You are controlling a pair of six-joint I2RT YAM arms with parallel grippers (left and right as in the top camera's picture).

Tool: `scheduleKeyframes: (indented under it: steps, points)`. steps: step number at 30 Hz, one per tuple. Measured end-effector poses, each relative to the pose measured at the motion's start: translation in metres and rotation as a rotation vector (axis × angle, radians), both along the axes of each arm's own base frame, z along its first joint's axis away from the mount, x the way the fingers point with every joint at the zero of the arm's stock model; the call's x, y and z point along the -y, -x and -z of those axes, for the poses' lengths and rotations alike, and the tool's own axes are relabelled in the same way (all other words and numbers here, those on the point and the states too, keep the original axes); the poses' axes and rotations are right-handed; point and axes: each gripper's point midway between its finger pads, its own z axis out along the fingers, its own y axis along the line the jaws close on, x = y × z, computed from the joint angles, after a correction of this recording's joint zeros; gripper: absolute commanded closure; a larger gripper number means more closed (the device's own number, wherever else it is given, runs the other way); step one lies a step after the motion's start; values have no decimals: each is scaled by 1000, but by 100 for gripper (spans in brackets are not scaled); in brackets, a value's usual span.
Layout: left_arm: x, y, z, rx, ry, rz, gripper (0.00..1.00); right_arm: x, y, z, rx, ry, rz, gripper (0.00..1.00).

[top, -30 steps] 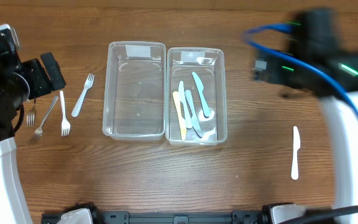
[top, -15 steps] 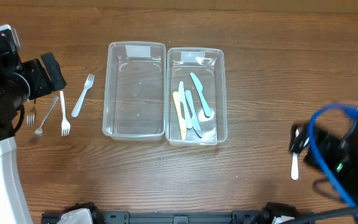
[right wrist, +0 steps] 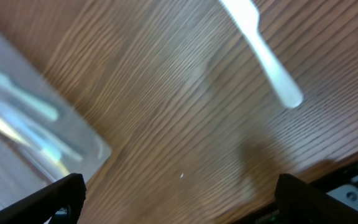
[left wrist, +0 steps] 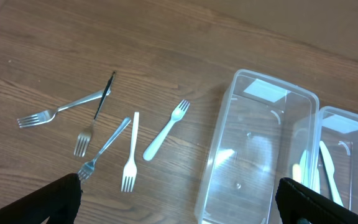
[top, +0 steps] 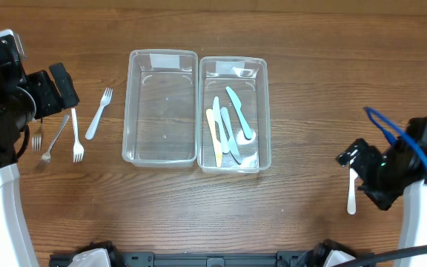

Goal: Pack container
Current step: 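Move right gripper back over the white knife at right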

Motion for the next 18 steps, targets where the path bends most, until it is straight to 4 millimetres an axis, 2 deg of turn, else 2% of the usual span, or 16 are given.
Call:
scheduleKeyframes:
  steps: [4, 7, 13, 18]
  points:
    - [0, 0, 0, 1, 0, 0, 0, 29, -3, 28, -90, -62, 22, 0]
    - [0, 0, 0, 1, -1, 0, 0, 42, -4, 47, -142, -102, 33, 0]
    - [0, 0, 0, 1, 0, 0, 0, 47, -7, 72, -220, -150, 15, 0]
    - [0, 0, 0, 1, 0, 0, 0, 50, -3, 83, -262, -140, 46, 0]
